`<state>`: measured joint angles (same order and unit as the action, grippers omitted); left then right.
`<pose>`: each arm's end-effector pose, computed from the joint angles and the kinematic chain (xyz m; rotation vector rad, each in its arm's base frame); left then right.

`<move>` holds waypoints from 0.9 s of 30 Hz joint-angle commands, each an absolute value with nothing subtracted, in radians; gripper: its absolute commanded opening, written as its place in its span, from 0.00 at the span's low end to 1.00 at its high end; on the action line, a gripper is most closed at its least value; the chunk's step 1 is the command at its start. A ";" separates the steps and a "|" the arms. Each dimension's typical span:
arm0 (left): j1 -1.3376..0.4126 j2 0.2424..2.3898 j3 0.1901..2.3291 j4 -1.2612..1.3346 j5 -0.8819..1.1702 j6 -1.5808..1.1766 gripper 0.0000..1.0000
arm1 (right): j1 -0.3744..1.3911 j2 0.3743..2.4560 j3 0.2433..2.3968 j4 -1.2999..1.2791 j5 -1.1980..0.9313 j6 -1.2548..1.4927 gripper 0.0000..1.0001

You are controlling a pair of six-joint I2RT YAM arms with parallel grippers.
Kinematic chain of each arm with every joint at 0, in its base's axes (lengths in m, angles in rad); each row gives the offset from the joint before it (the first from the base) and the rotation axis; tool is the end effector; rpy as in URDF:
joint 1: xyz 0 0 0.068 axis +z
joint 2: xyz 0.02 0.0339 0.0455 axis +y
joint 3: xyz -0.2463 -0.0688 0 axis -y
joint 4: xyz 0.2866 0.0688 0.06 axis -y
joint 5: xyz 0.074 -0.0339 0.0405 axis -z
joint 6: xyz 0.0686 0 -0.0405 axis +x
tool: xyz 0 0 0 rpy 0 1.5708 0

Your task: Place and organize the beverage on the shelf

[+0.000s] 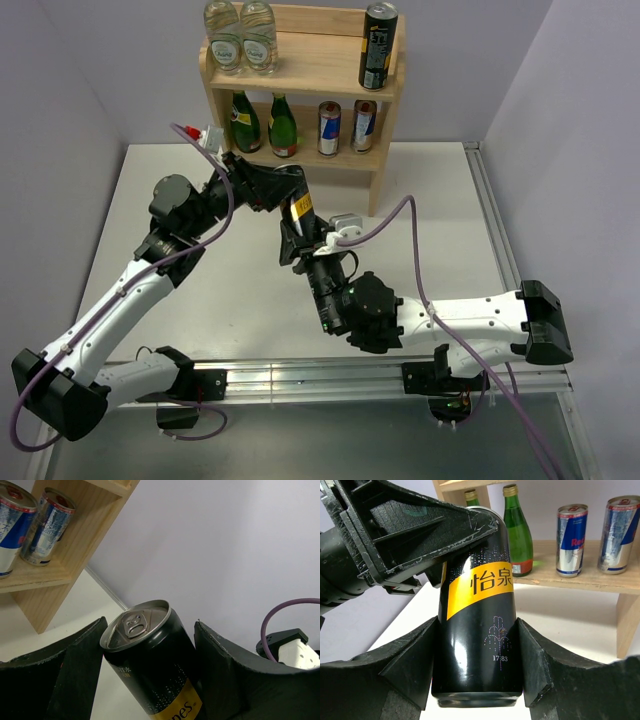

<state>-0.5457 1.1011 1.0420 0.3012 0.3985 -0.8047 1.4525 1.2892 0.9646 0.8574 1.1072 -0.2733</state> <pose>0.2694 -0.1947 0.4090 0.1829 1.4812 -1.3813 0.1002 0.3229 0.3687 -0.0516 1.3530 0.4224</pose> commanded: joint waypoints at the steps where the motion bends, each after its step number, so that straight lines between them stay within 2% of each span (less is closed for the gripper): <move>1: -0.549 1.068 1.083 0.253 0.364 -0.710 0.00 | 1.463 1.312 1.063 0.824 1.020 -0.249 0.45; 3: -0.551 1.054 1.085 0.238 0.357 -0.689 0.00 | 1.457 1.313 1.068 0.810 1.011 -0.241 0.51; 8: -0.549 1.026 1.065 0.222 0.359 -0.677 0.00 | 1.447 1.313 1.083 0.781 1.003 -0.216 0.55; 14: -0.549 1.006 1.058 0.209 0.377 -0.654 0.00 | 1.421 1.318 1.112 0.689 0.970 -0.143 0.70; 18: -0.551 0.999 1.054 0.207 0.400 -0.646 0.00 | 1.396 1.321 1.132 0.638 0.925 -0.100 0.98; 27: -0.549 0.980 1.042 0.180 0.405 -0.630 0.00 | 1.339 1.324 1.155 0.584 0.884 -0.041 1.00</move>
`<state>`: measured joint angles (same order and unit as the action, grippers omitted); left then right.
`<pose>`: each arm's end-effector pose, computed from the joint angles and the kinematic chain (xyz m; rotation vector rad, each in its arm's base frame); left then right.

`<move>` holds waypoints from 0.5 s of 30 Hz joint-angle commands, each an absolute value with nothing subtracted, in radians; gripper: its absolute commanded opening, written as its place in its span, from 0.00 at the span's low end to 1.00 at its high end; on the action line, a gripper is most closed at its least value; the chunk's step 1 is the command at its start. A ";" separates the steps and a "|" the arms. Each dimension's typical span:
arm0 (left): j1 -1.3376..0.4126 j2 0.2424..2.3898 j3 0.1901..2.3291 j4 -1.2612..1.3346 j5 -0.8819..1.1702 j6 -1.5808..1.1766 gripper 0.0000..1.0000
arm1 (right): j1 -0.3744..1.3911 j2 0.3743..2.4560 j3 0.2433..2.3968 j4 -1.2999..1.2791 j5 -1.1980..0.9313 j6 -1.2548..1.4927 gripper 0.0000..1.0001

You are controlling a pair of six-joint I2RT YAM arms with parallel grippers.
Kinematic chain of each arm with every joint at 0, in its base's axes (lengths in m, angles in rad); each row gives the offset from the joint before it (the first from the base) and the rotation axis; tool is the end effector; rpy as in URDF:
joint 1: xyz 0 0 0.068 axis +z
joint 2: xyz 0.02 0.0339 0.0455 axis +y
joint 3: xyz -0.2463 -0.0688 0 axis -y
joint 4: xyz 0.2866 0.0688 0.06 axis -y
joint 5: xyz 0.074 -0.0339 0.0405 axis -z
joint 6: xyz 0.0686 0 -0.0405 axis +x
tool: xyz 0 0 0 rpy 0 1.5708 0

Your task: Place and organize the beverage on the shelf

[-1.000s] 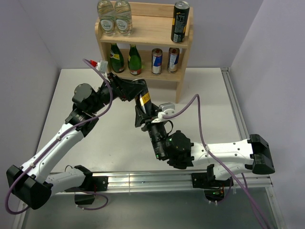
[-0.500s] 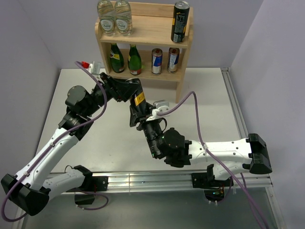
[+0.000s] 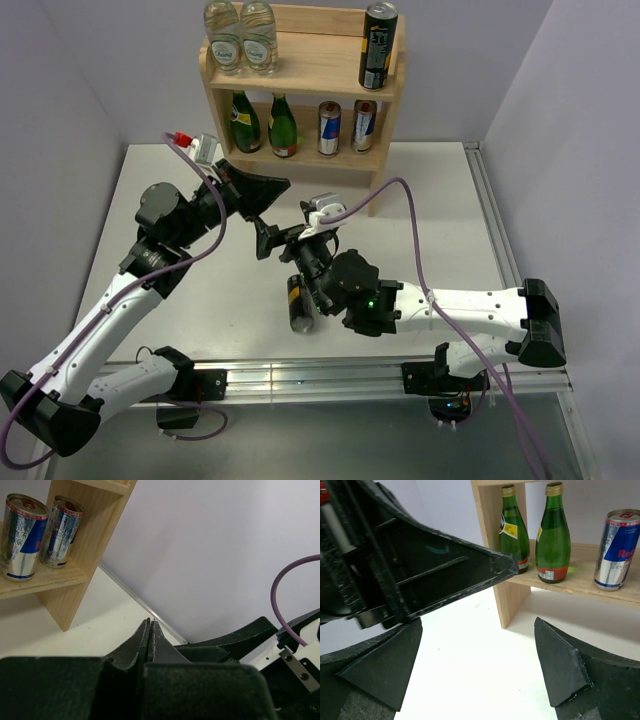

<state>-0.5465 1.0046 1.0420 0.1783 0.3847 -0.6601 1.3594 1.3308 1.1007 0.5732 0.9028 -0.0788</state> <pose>0.2484 -0.1812 0.4215 0.2680 1.4669 -1.2544 0.1290 0.3445 0.3850 -0.1604 1.3708 0.5220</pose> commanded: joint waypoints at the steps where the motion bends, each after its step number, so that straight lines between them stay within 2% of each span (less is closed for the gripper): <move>1: -0.549 0.979 1.040 0.176 0.403 -0.627 0.00 | 1.336 1.322 1.152 0.586 0.888 -0.035 1.00; 6: -0.551 0.973 1.008 0.154 0.400 -0.617 0.00 | 1.321 1.307 1.126 0.562 0.890 -0.008 1.00; 8: -0.549 0.973 0.983 0.105 0.373 -0.620 0.04 | 1.309 1.304 1.124 0.494 0.888 0.029 1.00; 9: -0.549 0.971 0.953 0.077 0.356 -0.629 0.12 | 1.293 1.298 1.137 0.453 0.908 0.046 1.00; 10: -0.549 0.971 0.942 0.045 0.338 -0.635 0.47 | 1.283 1.292 1.143 0.348 0.920 0.104 1.00; 12: -0.551 0.965 0.924 -0.093 0.318 -0.644 0.88 | 1.255 1.234 1.096 0.287 0.945 0.156 1.00; 13: -0.552 0.956 0.916 -0.132 0.301 -0.649 0.99 | 1.247 1.201 1.062 0.258 0.940 0.208 1.00; 15: -0.554 0.917 0.899 -0.242 0.267 -0.663 0.99 | 1.232 1.099 0.961 0.226 0.919 0.268 1.00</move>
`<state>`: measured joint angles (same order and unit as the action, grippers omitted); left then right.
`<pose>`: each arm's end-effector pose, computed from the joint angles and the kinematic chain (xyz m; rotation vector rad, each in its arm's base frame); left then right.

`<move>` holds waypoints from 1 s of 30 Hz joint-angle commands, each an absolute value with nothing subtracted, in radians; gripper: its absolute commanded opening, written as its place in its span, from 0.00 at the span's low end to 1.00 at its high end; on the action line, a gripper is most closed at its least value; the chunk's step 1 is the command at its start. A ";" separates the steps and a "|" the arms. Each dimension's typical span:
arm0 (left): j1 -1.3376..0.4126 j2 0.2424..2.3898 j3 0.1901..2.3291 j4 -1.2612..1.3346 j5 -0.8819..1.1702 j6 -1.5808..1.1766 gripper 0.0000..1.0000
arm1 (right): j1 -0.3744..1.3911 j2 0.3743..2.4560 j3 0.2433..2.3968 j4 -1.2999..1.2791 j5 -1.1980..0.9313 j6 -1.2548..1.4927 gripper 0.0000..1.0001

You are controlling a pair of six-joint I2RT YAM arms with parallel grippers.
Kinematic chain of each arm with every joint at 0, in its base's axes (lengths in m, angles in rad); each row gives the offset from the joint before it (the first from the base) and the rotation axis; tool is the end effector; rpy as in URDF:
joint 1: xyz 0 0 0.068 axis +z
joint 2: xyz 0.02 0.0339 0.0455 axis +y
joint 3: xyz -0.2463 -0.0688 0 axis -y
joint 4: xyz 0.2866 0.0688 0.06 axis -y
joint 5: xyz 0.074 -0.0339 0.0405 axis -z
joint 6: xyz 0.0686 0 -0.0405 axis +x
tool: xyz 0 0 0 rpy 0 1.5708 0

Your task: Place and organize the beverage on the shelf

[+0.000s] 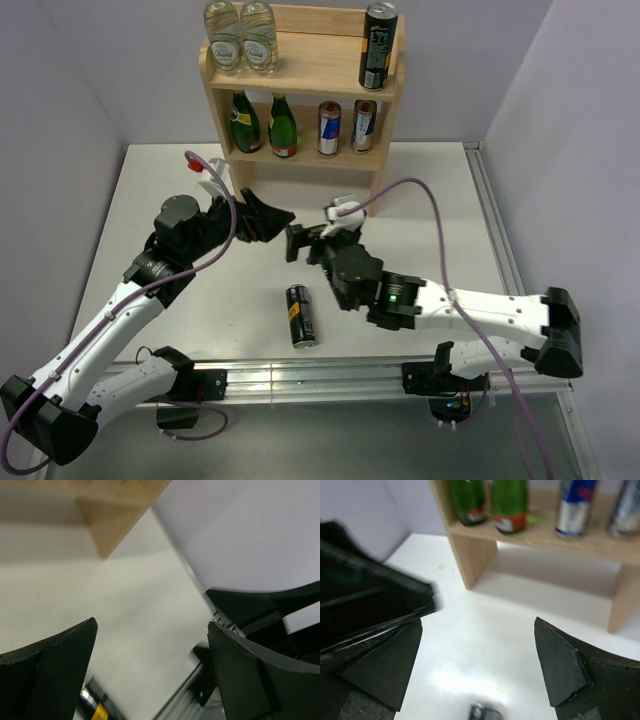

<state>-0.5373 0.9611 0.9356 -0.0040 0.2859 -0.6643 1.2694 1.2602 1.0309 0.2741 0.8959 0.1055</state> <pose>0.2536 -0.1736 0.3640 0.1299 1.7210 -1.1411 0.1563 0.3223 0.3465 -0.1806 1.5464 0.4066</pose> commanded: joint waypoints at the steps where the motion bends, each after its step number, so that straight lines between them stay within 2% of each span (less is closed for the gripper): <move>1: -0.557 0.904 0.899 -0.283 0.258 -0.666 0.99 | 1.217 1.068 0.936 0.169 0.902 0.326 1.00; 7: -0.636 0.882 0.919 -0.567 0.170 -0.699 0.99 | 1.207 0.980 0.920 -0.189 0.864 0.564 1.00; 13: -0.759 0.951 0.830 -0.621 0.117 -0.782 0.99 | 1.209 0.940 0.855 -0.296 0.851 0.695 1.00; 21: -0.813 1.111 0.718 -0.468 0.158 -0.862 0.99 | 1.209 0.830 0.753 -0.295 0.873 0.735 1.00; 30: -0.847 1.321 0.825 -0.379 0.153 -0.879 0.99 | 1.210 0.769 0.687 -0.325 0.907 0.753 1.00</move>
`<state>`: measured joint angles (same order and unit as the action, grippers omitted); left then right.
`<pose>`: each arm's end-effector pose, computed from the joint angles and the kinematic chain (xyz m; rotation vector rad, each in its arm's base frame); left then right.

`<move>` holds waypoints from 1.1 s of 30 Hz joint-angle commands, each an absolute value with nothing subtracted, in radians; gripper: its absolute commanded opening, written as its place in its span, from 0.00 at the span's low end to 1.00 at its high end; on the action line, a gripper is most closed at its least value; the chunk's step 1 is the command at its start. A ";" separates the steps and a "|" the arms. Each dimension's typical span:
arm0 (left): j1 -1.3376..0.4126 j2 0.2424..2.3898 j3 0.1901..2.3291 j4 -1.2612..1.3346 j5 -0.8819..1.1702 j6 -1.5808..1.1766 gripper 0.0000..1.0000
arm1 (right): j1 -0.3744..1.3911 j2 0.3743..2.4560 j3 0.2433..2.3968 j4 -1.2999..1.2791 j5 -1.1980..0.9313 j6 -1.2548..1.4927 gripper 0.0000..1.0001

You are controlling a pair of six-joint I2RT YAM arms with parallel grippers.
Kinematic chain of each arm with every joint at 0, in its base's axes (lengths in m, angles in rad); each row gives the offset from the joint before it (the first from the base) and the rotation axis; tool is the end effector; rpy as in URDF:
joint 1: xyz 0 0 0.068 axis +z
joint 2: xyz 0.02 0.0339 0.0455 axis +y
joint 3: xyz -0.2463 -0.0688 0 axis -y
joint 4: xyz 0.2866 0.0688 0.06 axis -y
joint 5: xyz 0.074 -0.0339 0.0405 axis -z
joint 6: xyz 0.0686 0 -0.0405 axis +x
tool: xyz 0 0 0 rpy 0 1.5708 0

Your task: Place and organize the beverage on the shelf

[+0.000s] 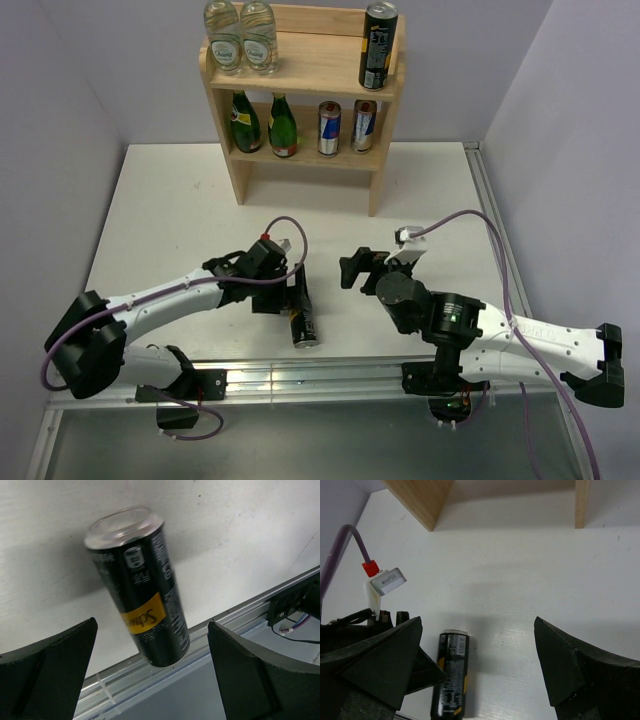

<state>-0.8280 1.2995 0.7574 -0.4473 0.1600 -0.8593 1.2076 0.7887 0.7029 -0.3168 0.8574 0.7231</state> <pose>0.2005 -0.2345 0.1359 0.0231 2.7711 -0.7668 0.1361 0.2120 0.2769 0.0951 1.8575 0.5046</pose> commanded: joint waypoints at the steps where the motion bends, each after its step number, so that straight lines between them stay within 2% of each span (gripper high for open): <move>1: -0.859 1.347 0.847 -0.379 0.153 -0.877 0.99 | 1.210 0.764 0.677 -0.328 0.913 0.756 1.00; 9: -0.916 1.480 0.916 -0.419 0.118 -0.888 0.99 | 1.209 0.738 0.643 -0.324 0.933 0.758 1.00; 13: -0.972 1.474 0.945 -0.511 0.046 -0.905 0.99 | 1.207 0.723 0.624 -0.327 0.945 0.758 1.00; 20: -0.994 1.502 0.907 -0.509 0.005 -0.927 0.99 | 1.203 0.709 0.589 -0.285 0.937 0.753 1.00; 28: -1.000 1.719 0.989 -0.479 -0.095 -0.878 0.99 | 1.200 0.693 0.592 -0.311 0.945 0.749 1.00; 30: -1.000 1.776 1.023 -0.485 -0.113 -0.861 0.91 | 1.200 0.678 0.595 -0.333 0.953 0.749 1.00; 31: -1.000 1.790 1.031 -0.485 -0.117 -0.858 0.72 | 1.200 0.673 0.595 -0.342 0.960 0.752 1.00; 33: -1.000 1.821 1.043 -0.495 -0.135 -0.854 0.48 | 1.198 0.652 0.592 -0.365 0.972 0.756 1.00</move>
<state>-0.9958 1.7397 1.0508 -0.4850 -0.0677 -0.8814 1.2060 0.6868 0.5941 -0.3382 0.9123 0.7395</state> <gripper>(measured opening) 0.611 0.998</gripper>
